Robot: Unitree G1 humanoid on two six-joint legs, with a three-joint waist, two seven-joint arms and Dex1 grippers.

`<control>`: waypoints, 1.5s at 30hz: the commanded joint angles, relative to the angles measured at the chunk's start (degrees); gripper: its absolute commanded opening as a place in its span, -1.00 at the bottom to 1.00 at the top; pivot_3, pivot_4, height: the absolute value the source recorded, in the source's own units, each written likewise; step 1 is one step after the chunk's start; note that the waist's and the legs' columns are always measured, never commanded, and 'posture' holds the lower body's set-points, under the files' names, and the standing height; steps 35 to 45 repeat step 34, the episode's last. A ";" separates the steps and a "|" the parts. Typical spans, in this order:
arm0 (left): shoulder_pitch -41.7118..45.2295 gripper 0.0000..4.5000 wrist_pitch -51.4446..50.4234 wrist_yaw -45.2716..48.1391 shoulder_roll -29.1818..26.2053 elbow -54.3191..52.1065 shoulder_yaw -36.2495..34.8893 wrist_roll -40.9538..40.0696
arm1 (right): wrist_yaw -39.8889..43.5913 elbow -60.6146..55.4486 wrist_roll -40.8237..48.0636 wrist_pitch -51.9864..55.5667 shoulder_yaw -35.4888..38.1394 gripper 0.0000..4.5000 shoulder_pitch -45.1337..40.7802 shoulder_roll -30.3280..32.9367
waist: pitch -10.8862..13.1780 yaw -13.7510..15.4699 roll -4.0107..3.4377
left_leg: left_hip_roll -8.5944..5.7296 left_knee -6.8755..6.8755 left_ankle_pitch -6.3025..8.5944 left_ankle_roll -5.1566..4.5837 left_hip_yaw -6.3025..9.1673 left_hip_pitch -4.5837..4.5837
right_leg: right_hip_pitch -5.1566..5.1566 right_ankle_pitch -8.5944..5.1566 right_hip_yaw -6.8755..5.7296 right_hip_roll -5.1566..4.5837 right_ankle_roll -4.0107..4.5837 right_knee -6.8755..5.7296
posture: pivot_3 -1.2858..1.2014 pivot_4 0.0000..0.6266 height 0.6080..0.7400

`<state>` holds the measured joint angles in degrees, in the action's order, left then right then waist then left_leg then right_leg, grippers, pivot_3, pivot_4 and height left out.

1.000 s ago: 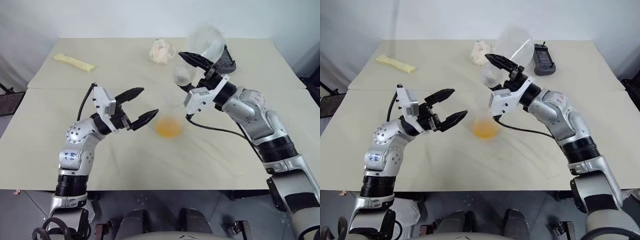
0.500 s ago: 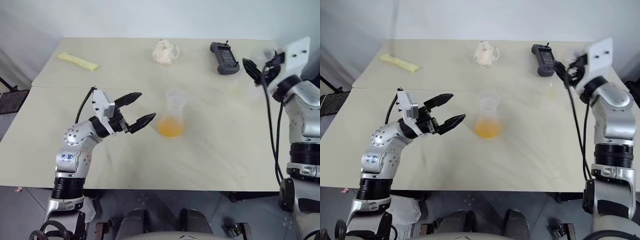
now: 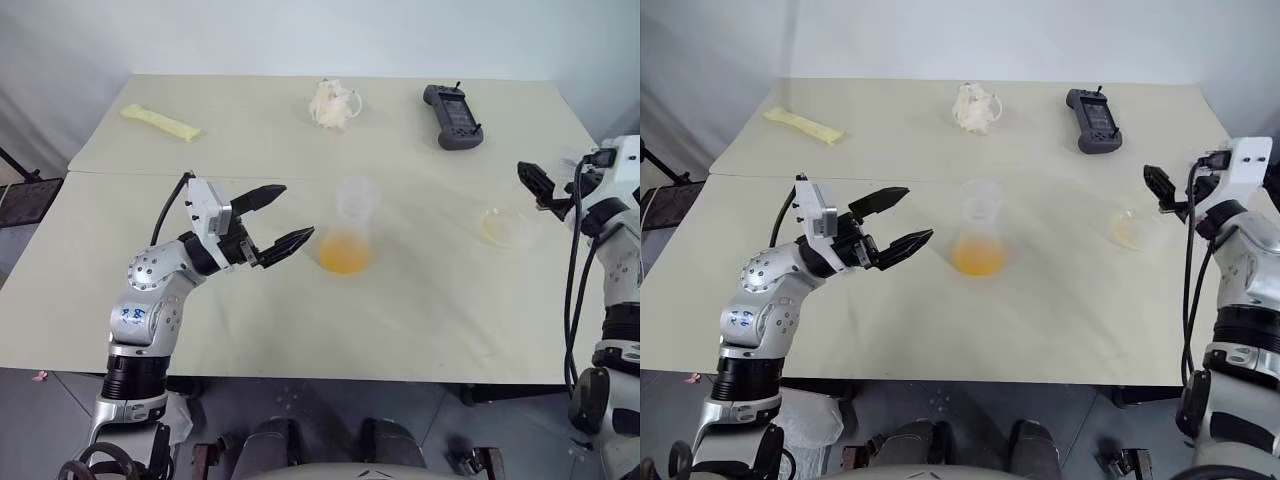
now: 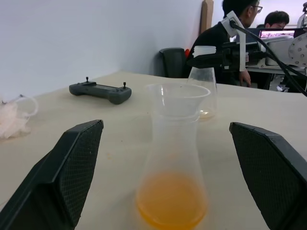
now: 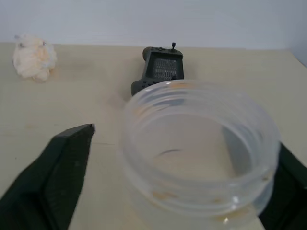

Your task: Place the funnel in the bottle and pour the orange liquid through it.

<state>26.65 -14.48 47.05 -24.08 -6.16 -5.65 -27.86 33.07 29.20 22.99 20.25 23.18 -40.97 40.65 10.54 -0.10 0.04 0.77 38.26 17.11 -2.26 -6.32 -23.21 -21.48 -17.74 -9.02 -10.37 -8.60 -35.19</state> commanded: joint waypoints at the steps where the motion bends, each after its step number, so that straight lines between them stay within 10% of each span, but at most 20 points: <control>1: 0.34 1.00 -0.11 0.20 -1.02 -2.21 -0.91 -1.14 | 0.59 -4.00 3.36 -0.99 4.03 0.99 -0.42 1.18 | 0.00 -0.02 0.00 | 0.00 -0.01 0.00 0.00 0.00 0.00 | 0.00 0.00 0.00 0.00 0.00 0.00 | 0.03 -0.52 1.00; 14: -2.18 1.00 -0.29 5.67 -8.79 -1.15 -3.14 -0.62 | 12.41 -25.74 12.76 -5.52 2.55 0.99 -1.49 2.45 | 0.00 -0.35 -0.01 | 0.05 -0.04 0.00 0.01 0.00 0.03 | -0.01 0.00 0.01 0.04 0.00 0.03 | 0.03 -0.52 1.00; 26: -13.05 1.00 4.31 9.14 -14.56 0.67 -10.73 -0.47 | 36.71 -30.09 7.10 -17.82 -8.97 0.99 29.18 2.51 | -0.01 1.49 0.06 | -0.11 0.01 0.05 -0.12 0.08 -0.03 | 0.10 0.06 -0.02 -0.08 -0.11 0.20 | 0.03 -0.52 1.00; 45: -19.10 1.00 7.25 6.50 -14.49 -2.03 -10.62 2.03 | 34.94 -25.11 5.10 -22.31 -7.28 0.99 31.29 1.40 | -0.01 0.76 0.06 | 0.04 0.01 0.02 -0.07 -0.01 0.06 | 0.07 0.05 0.04 0.00 -0.09 0.13 | 0.03 -0.52 1.00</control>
